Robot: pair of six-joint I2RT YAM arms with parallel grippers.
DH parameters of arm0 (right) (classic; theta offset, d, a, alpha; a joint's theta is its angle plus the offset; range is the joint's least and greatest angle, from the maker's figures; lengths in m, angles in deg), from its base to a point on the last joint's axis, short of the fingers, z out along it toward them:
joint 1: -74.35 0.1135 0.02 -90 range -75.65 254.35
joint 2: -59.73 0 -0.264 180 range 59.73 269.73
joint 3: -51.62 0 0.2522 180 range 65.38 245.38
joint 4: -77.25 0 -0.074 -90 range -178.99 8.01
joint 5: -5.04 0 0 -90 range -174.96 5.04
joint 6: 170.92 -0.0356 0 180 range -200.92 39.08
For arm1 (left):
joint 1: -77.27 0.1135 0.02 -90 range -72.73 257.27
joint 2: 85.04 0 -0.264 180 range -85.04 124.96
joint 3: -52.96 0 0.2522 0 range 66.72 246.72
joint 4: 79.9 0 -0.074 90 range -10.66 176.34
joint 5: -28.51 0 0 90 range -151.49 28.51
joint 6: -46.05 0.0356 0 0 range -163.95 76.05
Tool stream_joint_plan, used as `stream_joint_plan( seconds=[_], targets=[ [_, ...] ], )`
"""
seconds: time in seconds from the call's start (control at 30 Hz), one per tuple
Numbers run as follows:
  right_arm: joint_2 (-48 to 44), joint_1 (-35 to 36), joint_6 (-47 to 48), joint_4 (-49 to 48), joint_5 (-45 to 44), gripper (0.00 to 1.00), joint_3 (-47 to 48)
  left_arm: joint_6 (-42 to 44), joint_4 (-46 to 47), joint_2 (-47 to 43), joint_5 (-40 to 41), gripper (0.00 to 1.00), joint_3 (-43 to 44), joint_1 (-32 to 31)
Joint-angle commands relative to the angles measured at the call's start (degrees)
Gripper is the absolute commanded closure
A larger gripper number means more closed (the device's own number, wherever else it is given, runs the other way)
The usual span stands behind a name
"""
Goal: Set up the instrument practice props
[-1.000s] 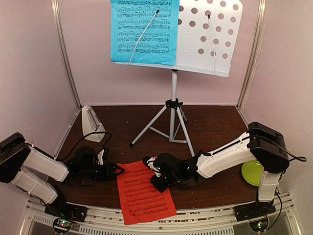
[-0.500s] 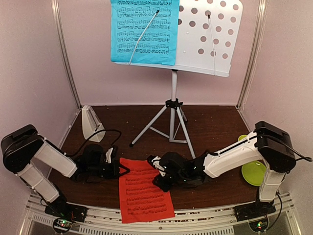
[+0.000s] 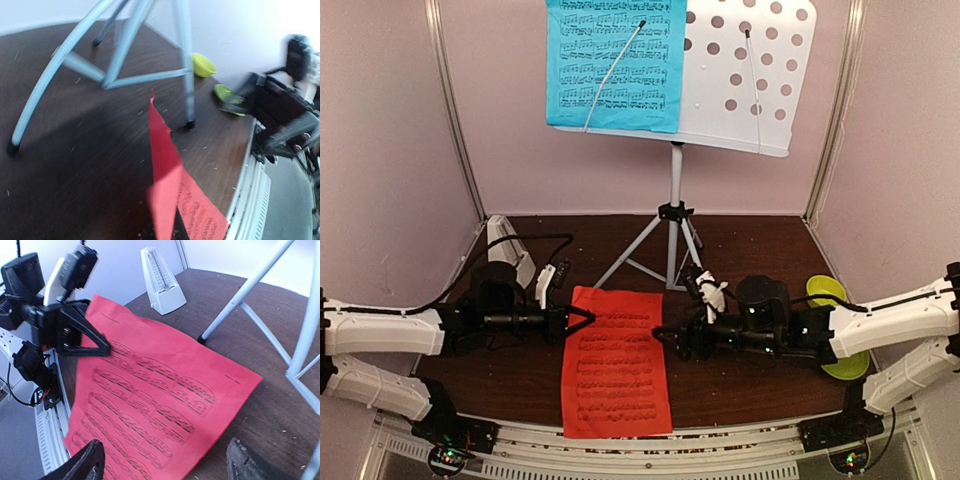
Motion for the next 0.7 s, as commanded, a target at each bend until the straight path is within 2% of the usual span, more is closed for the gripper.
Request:
stream_joint_plan(
  seconds=[0.0,0.1,0.27,0.47,0.67],
  targets=[
    [-8.2,-2.4,1.4,-6.6,-1.8,0.10,-6.1,15.2,-9.5,-7.8,-0.5,1.00,6.2,-4.6],
    [-13.0,-3.8,1.5,-10.7,-1.1,0.02,-11.3,20.2,-13.4,-11.3,-1.0,1.00,9.3,-6.7],
    [-17.6,-4.5,2.5,-14.1,1.8,0.02,-15.3,22.3,-13.7,-12.9,-4.2,1.00,13.0,-7.4],
    [-19.2,-4.2,1.8,-19.2,9.0,0.16,-15.5,22.5,-13.2,-9.5,-5.5,1.00,18.1,-9.1],
    [-17.9,-2.8,2.2,-18.9,10.1,0.30,-12.4,23.2,-11.2,-5.6,-7.6,1.00,21.7,-10.8]
  ],
)
